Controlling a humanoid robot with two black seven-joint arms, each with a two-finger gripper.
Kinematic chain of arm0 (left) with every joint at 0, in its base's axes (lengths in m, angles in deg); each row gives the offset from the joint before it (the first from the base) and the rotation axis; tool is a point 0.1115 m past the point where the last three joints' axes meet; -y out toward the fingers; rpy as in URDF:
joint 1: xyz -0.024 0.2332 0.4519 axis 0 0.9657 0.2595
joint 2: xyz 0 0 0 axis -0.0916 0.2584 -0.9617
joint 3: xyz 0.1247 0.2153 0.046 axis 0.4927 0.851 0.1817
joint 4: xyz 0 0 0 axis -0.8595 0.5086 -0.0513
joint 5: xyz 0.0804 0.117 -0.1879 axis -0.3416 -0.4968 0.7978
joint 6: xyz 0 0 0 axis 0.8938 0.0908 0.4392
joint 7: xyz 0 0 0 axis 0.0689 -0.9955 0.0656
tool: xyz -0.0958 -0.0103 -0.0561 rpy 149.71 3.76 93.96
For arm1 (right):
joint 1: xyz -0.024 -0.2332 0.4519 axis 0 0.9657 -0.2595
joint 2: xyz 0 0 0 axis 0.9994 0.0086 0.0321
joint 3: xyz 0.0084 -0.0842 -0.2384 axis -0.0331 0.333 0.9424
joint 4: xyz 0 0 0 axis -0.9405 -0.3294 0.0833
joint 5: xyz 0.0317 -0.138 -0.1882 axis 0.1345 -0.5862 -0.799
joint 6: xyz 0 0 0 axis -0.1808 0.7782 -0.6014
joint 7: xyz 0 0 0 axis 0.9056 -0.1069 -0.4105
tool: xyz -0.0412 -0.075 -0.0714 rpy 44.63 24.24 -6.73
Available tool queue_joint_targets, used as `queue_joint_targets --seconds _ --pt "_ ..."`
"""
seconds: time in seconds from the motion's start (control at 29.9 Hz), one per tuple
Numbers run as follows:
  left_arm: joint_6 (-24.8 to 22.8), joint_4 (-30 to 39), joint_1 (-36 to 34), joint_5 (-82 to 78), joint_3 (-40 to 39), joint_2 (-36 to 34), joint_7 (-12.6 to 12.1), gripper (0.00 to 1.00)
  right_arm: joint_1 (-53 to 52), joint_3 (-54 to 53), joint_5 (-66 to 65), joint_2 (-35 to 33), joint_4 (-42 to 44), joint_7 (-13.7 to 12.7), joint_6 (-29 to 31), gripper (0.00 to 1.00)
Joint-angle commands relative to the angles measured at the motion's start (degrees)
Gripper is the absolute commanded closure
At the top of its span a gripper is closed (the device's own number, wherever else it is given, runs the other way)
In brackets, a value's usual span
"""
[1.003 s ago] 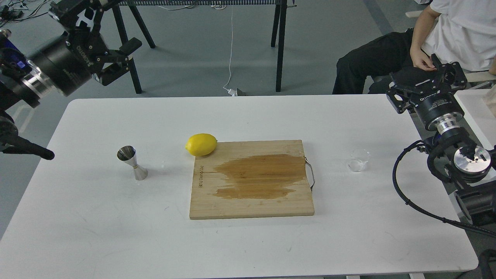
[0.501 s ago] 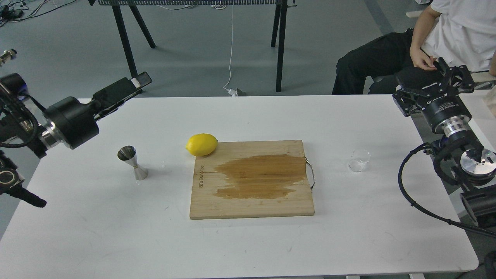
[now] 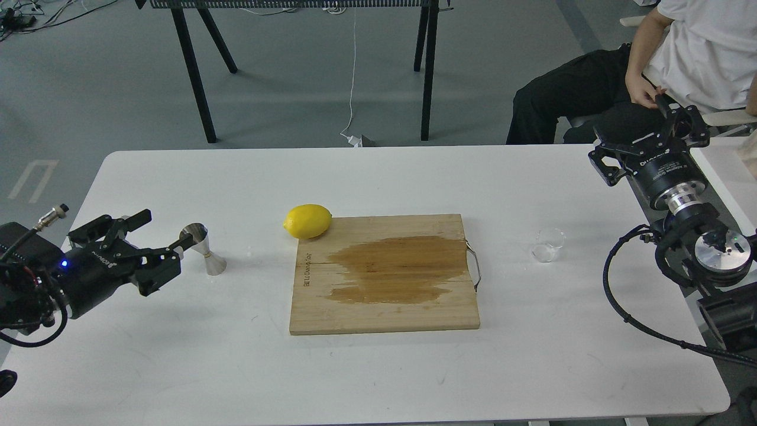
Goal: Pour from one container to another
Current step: 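Lower the left gripper around the metal jigger and close on it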
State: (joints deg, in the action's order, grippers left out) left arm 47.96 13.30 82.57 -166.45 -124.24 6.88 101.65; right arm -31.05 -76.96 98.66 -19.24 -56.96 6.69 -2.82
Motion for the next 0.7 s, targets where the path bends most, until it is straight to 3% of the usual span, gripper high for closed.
queue_joint_targets --seconds 0.0,0.33,0.67 --pt "1.9 -6.6 -0.3 -0.4 2.8 3.0 0.0 0.11 -0.2 0.3 -0.2 -0.1 -0.1 0.1 0.0 0.00" --pt "0.3 -16.1 -3.6 -0.4 3.0 13.9 0.0 0.12 -0.5 0.4 -0.2 0.0 -0.1 0.2 0.0 0.00" --pt "0.6 -22.3 -9.2 -0.4 7.2 19.8 -0.5 0.16 -0.6 0.3 -0.2 0.0 -0.1 0.4 0.0 0.00"
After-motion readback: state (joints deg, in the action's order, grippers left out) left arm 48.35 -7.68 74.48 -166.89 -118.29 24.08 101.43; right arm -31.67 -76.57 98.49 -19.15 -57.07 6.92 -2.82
